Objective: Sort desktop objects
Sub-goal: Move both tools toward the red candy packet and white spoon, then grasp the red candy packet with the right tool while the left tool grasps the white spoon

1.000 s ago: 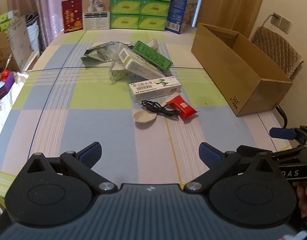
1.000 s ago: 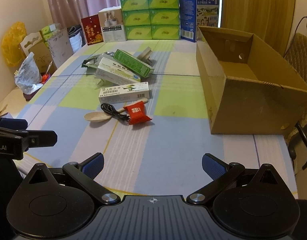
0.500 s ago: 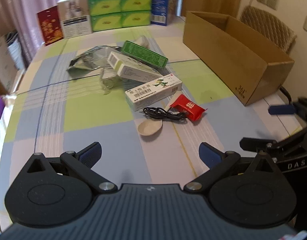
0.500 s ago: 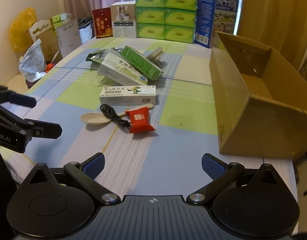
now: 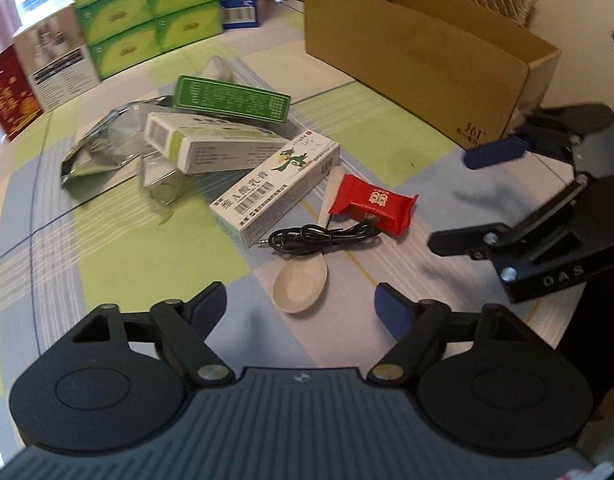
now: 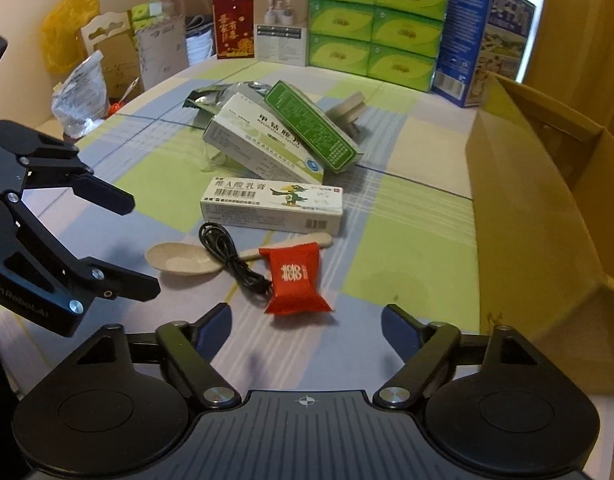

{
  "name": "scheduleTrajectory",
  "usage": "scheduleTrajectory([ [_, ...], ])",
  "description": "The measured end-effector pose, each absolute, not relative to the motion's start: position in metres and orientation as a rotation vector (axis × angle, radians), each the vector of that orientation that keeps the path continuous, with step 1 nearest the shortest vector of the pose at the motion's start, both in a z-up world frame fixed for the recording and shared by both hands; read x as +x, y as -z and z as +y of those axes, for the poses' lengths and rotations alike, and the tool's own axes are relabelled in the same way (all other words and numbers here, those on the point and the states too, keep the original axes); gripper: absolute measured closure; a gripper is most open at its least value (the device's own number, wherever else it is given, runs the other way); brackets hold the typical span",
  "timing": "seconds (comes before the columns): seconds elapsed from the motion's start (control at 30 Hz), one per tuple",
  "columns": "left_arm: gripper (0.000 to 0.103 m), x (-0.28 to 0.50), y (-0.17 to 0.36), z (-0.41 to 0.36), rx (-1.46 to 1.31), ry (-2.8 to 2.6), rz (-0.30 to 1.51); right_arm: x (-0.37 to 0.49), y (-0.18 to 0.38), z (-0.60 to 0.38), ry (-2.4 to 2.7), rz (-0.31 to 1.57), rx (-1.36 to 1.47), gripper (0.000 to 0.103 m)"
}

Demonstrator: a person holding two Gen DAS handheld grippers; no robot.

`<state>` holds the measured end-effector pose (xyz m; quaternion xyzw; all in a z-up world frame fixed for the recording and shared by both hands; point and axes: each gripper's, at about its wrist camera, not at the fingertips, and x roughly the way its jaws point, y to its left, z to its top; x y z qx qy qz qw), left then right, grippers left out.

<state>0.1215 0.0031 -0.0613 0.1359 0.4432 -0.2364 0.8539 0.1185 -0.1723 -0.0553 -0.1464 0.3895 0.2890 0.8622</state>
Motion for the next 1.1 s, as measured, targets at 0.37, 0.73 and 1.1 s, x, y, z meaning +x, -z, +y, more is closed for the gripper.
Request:
scheduleTrajectory([
  [0.37,0.044,0.145,0.087,0.0,0.306,0.557,0.96,0.147,0.079,-0.158,-0.642,0.855,-0.33,0.043],
  [0.73,0.054,0.153,0.096,-0.005,0.287,0.593,0.974,0.158,0.087,-0.154,-0.661,0.873,-0.315,0.066],
  [1.1,0.076,0.146,0.094,-0.014,0.219,0.572,1.009,0.146,0.079,-0.183,-0.554,0.886,-0.302,0.076],
])
